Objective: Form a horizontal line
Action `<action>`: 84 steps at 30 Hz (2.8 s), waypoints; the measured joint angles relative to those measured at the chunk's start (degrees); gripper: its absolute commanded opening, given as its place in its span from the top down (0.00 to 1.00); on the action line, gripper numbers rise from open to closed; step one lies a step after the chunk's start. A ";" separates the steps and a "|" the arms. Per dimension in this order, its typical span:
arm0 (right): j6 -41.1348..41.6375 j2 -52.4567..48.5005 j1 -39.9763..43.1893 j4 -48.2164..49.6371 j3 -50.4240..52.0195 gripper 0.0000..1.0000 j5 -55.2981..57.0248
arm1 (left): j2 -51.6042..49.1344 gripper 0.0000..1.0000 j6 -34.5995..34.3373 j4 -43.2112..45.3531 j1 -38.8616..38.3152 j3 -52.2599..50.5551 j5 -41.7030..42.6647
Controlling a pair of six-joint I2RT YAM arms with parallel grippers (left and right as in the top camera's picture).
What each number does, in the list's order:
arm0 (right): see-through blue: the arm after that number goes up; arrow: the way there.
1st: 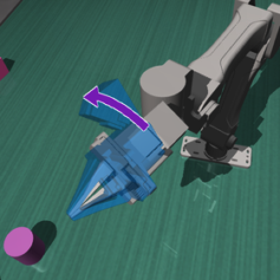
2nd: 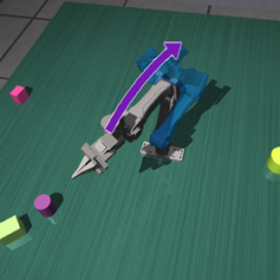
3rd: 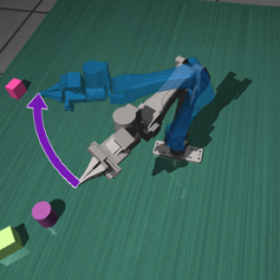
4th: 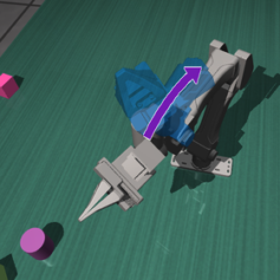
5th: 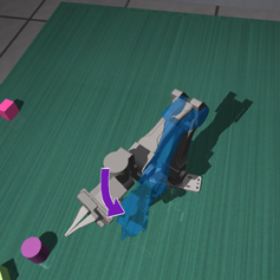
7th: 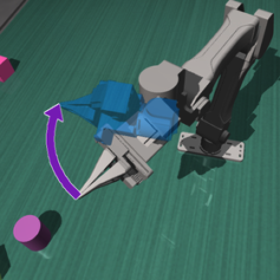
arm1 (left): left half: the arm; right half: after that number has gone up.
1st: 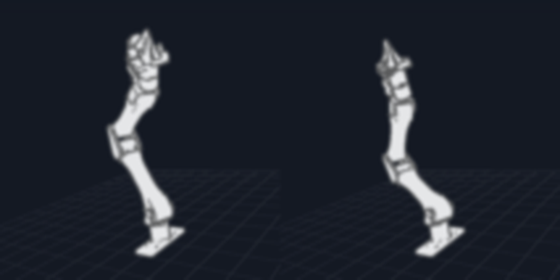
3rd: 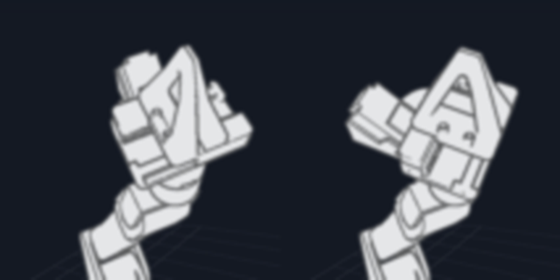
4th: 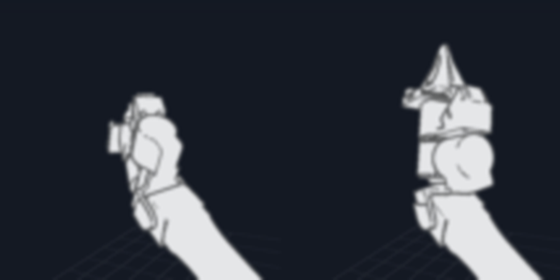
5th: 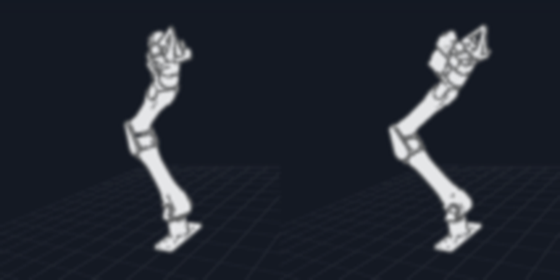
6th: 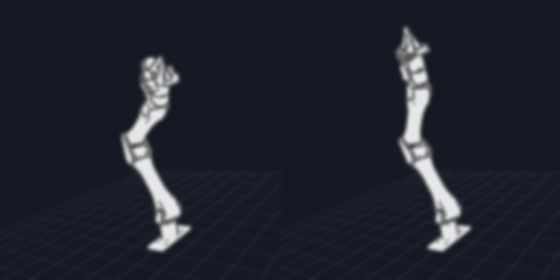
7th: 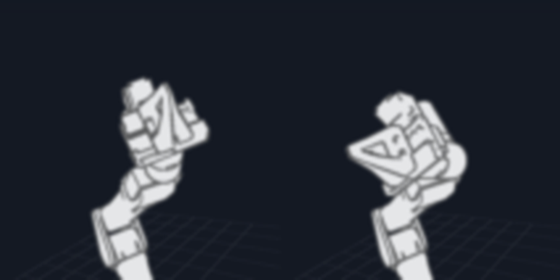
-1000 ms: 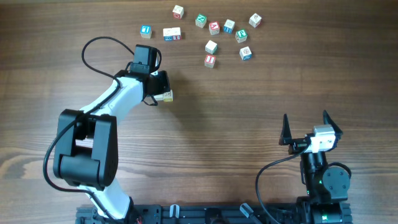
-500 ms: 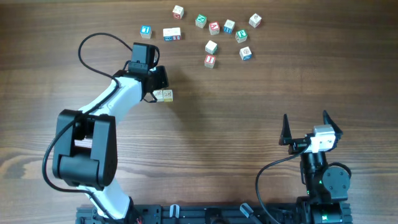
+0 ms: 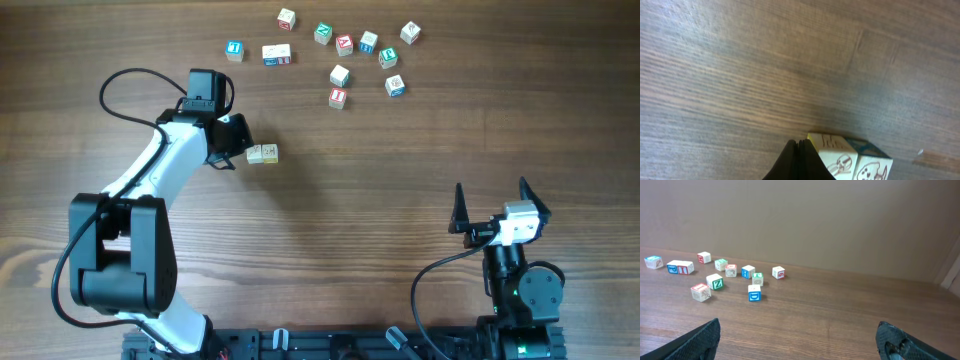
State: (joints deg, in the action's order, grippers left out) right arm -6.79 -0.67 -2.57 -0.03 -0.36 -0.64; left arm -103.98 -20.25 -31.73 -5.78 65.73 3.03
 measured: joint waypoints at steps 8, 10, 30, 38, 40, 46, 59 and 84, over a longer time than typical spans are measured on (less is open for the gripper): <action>0.00 0.00 0.00 0.00 0.00 0.00 0.00 | -1.49 0.96 1.09 -0.94 0.02 0.00 1.22; 0.00 0.00 0.00 0.00 0.00 0.00 -0.02 | -2.19 0.96 1.09 -0.44 0.02 0.00 1.25; 0.00 0.00 0.00 0.00 0.00 0.00 0.00 | -2.32 0.96 5.18 0.52 -3.06 0.00 -2.99; 0.00 0.00 0.02 0.00 0.00 0.00 0.00 | -3.89 0.96 5.64 -27.32 4.92 27.12 -2.27; 0.00 0.00 0.00 -0.02 0.00 0.00 -0.02 | -3.76 0.96 5.64 -31.95 7.30 39.39 -0.63; 0.00 0.00 0.00 0.02 0.00 0.00 0.00 | -3.02 0.77 5.62 -20.61 8.20 58.53 1.62; 0.00 0.00 0.00 0.00 0.00 0.00 0.00 | -22.88 0.31 6.23 -6.05 -0.94 58.86 2.91; 0.00 0.00 0.00 0.00 0.00 0.00 -0.02 | -42.27 0.57 6.03 -1.53 -4.46 59.65 -3.65</action>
State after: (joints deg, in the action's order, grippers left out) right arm -6.79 -0.67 -2.57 -0.03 -0.36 -0.67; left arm -146.26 -14.22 -33.26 -10.24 125.38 -0.62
